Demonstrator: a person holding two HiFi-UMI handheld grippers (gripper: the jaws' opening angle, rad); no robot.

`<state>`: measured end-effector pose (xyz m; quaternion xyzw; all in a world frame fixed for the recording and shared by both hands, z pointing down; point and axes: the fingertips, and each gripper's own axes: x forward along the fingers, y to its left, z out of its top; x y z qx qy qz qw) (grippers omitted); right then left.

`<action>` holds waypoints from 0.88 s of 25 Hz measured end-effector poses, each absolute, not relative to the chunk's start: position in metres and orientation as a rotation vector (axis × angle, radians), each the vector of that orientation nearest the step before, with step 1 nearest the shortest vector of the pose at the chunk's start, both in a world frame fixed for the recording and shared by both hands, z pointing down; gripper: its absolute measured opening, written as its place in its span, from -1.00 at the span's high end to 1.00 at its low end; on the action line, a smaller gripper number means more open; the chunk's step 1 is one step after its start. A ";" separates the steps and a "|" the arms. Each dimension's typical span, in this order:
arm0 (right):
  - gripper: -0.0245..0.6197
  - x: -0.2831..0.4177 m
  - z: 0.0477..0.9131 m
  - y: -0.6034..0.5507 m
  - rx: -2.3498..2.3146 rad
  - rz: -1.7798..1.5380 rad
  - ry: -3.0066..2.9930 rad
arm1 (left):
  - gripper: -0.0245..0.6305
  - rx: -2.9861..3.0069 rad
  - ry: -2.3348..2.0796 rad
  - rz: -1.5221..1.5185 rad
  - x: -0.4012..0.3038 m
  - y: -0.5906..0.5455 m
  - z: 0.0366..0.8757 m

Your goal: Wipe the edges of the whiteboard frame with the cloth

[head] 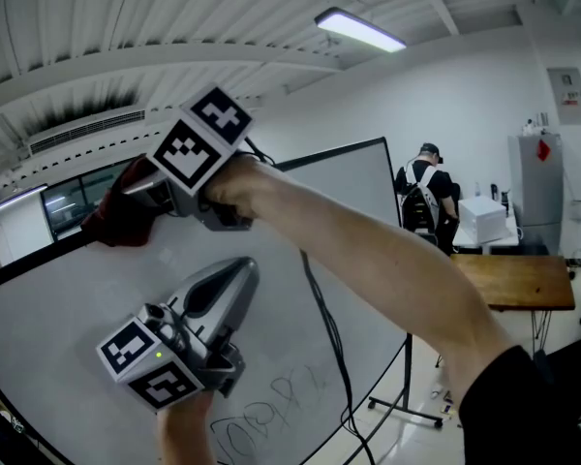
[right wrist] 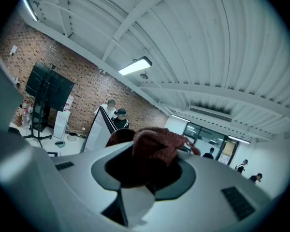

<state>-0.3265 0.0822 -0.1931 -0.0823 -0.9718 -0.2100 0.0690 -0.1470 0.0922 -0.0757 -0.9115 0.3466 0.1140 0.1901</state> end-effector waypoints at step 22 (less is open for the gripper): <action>0.50 -0.288 -0.193 0.008 -0.122 -0.517 -2.918 | 0.95 -2.693 0.646 0.410 -0.110 0.047 -0.083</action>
